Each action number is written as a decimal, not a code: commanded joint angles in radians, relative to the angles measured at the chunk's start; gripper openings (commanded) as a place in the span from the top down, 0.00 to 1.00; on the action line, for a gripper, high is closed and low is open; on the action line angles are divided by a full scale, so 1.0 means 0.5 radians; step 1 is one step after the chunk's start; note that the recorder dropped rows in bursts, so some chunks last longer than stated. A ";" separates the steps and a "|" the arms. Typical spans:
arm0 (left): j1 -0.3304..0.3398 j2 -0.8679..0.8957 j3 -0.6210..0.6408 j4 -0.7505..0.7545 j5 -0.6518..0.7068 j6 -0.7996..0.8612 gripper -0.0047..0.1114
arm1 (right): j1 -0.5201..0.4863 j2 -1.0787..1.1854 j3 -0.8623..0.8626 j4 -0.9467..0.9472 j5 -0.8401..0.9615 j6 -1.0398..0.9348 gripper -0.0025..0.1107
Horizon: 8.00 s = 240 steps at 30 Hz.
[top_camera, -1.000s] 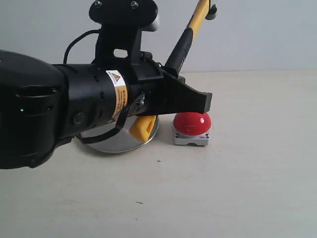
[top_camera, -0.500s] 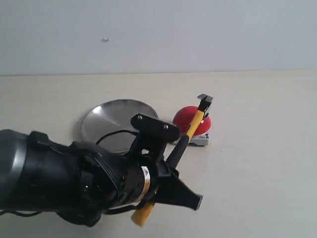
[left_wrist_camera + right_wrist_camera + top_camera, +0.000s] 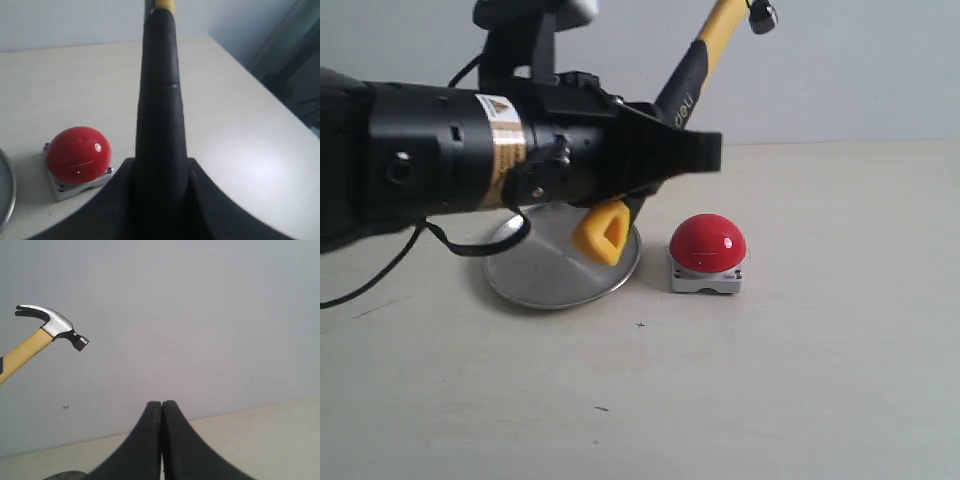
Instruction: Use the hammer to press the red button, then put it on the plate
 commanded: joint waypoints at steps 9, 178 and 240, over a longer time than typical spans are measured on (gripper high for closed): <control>0.830 -0.029 0.350 -0.475 -0.966 0.250 0.96 | -0.011 -0.010 0.011 -0.010 -0.015 -0.017 0.98; 1.022 0.765 0.486 -1.819 -1.411 0.625 0.96 | -0.011 -0.010 0.011 -0.005 -0.042 -0.017 0.98; 0.898 1.088 0.185 -1.656 -1.117 0.603 0.96 | -0.011 -0.010 0.011 -0.006 -0.042 -0.013 0.98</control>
